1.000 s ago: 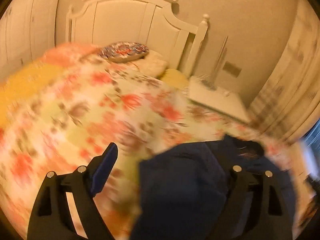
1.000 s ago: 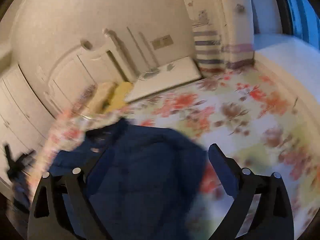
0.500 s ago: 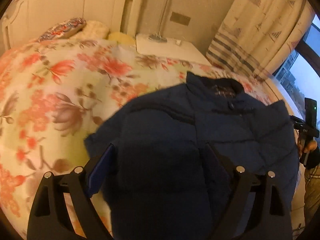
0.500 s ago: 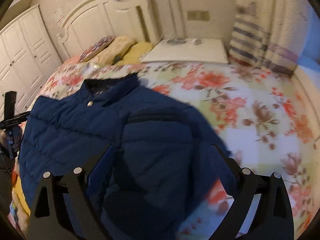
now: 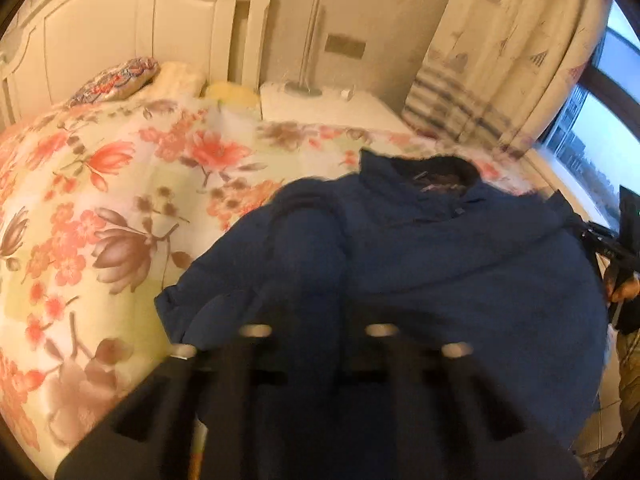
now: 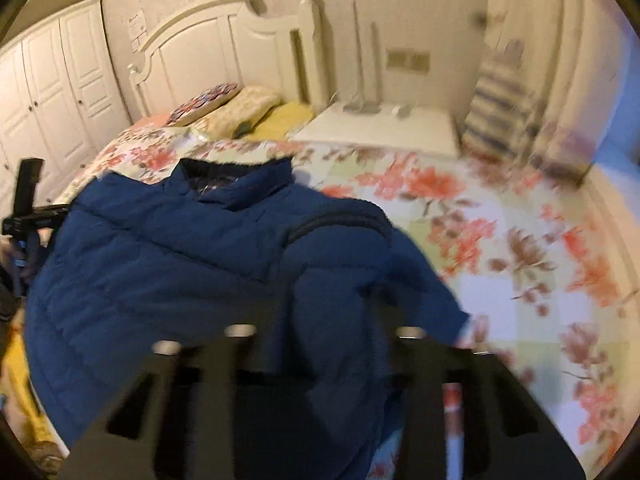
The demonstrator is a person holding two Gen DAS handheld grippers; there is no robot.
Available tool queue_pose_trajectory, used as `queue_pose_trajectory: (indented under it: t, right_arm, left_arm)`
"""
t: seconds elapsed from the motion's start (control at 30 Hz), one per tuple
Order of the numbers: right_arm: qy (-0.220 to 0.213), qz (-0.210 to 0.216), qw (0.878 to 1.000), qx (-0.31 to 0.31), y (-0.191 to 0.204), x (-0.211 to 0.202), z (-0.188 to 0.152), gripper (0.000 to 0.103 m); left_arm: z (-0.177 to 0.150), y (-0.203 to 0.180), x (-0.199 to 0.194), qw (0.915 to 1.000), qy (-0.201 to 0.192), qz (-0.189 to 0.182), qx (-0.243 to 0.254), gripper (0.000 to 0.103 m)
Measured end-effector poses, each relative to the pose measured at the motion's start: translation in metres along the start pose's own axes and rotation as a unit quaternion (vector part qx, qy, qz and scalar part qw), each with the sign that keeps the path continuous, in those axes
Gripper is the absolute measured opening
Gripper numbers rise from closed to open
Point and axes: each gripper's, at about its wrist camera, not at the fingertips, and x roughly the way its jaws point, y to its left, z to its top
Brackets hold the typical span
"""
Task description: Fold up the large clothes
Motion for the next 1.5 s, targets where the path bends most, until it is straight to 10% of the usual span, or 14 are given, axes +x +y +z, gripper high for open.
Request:
queue_pose_trajectory:
  t: [0.13,0.3,0.5,0.57,1.03,1.2,1.33,1.4,1.43,1.47,1.5]
  right_arm:
    - [-0.059,0.005,0.998,0.010,0.006,-0.065,0.002,0.015]
    - [-0.090,-0.009,0.996,0.010,-0.004,-0.084,0.075,0.015]
    - [0.089,-0.041,0.994,0.058,-0.034,0.072,0.089,0.015]
    - [0.134,-0.051,0.987,0.065,-0.037,0.118,0.053,0.018]
    - [0.003,-0.091,0.980,0.178,-0.077,0.059,0.037,0.016]
    - [0.063,-0.075,0.979,0.177,-0.089,0.082,0.023,0.017]
    - [0.025,-0.115,0.983,0.143,-0.074,0.056,0.045,0.018]
    - [0.024,-0.096,0.989,0.111,-0.059,0.051,0.059,0.032]
    - [0.033,-0.080,0.992,0.094,-0.052,0.054,0.064,0.050]
    - [0.042,-0.082,0.993,0.079,-0.044,0.059,0.069,0.099]
    - [0.045,-0.082,0.993,0.069,-0.040,0.064,0.071,0.099]
  left_arm:
    - [-0.003,-0.003,-0.065,0.9963,-0.074,-0.037,-0.022,0.006]
    - [0.061,-0.019,-0.090,0.9940,-0.109,0.005,0.004,0.006]
    - [0.090,0.014,0.055,0.9947,0.043,0.074,-0.056,0.010]
    - [0.063,0.022,0.096,0.9904,0.066,0.105,-0.060,0.038]
    - [0.074,-0.007,0.062,0.9899,-0.011,0.141,-0.016,0.015]
    - [0.057,0.020,0.094,0.9894,0.034,0.126,-0.064,0.032]
    - [0.057,0.018,0.069,0.9935,-0.003,0.098,-0.057,0.072]
    - [0.060,0.013,0.057,0.9931,-0.019,0.105,-0.049,0.077]
    - [0.061,0.012,0.054,0.9930,-0.022,0.105,-0.050,0.081]
    - [0.063,0.012,0.052,0.9930,-0.025,0.101,-0.055,0.082]
    - [0.064,0.012,0.052,0.9930,-0.024,0.099,-0.060,0.082]
